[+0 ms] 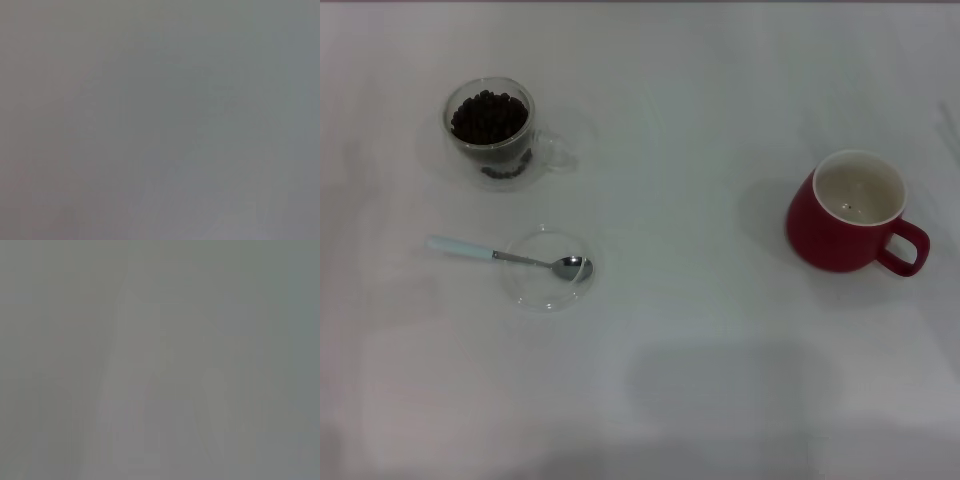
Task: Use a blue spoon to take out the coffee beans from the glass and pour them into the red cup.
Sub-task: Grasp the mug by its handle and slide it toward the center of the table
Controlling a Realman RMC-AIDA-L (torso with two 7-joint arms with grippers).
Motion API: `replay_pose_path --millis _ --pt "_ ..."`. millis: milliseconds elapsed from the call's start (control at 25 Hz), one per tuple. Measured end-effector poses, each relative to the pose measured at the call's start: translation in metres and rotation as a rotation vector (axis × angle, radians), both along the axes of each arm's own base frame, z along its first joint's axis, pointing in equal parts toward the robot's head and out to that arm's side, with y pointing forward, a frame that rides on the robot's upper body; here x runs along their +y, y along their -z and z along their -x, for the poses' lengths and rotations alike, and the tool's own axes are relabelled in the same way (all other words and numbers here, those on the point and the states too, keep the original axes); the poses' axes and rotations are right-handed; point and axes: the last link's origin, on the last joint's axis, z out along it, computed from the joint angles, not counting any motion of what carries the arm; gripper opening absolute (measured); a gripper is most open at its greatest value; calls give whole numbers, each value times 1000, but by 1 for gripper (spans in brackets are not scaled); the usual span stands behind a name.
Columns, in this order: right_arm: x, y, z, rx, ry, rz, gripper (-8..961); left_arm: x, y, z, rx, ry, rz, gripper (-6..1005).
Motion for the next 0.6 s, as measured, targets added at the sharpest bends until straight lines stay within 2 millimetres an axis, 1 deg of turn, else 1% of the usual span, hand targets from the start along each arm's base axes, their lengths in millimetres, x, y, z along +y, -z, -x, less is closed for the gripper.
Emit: replay_pose_path --millis 240,400,600 --pt "-7 2 -1 40 -17 30 871 -2 0 1 0 -5 0 541" --pt "-19 3 -2 60 -36 47 870 -2 0 2 0 -6 0 541" --pt "-39 7 -5 91 -60 103 870 -3 0 2 0 -7 0 542"
